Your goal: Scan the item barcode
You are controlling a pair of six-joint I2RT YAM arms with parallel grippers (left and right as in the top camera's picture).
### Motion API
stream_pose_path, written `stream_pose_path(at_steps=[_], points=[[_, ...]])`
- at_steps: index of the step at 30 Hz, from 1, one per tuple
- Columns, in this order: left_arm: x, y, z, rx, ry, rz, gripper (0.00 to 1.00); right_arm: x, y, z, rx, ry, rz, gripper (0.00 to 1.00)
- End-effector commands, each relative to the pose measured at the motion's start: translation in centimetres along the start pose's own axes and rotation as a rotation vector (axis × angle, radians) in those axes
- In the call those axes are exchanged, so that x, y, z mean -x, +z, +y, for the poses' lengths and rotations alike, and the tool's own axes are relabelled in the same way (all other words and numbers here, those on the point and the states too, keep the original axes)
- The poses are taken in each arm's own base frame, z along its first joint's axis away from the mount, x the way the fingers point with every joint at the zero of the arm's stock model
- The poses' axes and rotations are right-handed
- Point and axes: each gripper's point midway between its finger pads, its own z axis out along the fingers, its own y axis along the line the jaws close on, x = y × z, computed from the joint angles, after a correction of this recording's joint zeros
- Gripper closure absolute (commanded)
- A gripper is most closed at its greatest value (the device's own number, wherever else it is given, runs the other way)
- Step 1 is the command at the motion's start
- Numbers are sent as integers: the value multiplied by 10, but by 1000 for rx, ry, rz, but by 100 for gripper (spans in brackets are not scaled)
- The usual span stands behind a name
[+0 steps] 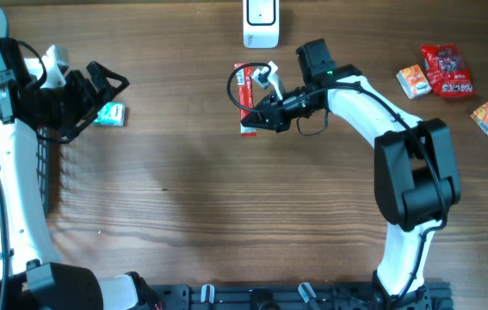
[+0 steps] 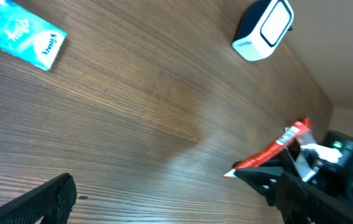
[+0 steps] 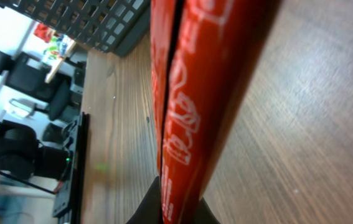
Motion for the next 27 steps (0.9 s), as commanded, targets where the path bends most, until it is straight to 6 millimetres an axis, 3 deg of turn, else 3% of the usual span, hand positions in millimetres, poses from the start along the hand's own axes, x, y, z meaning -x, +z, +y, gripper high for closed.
stream_pose_path(at_steps=[1, 4, 8, 14, 17, 22, 25, 27], points=[[6, -6, 2, 24, 5, -30, 0, 19, -14, 4, -92, -40, -21, 96], [5, -6, 2, 24, 5, -30, 0, 17, -19, -22, -245, 48, -4, 96], [5, -6, 2, 24, 5, -30, 0, 8, -46, -79, -617, 217, 11, 96], [5, -6, 2, 24, 5, -30, 0, -2, -82, -112, -914, 231, 63, 96], [6, -6, 2, 24, 5, -30, 0, -7, -119, -132, -1182, 259, 72, 96], [6, -6, 2, 24, 5, -30, 0, -2, -174, -139, -1590, 217, 83, 96], [6, -6, 2, 24, 5, -31, 0, 18, -209, -128, -1867, 100, 103, 96], [6, -6, 2, 24, 5, -30, 0, 35, -214, -122, -1930, -19, 153, 96]])
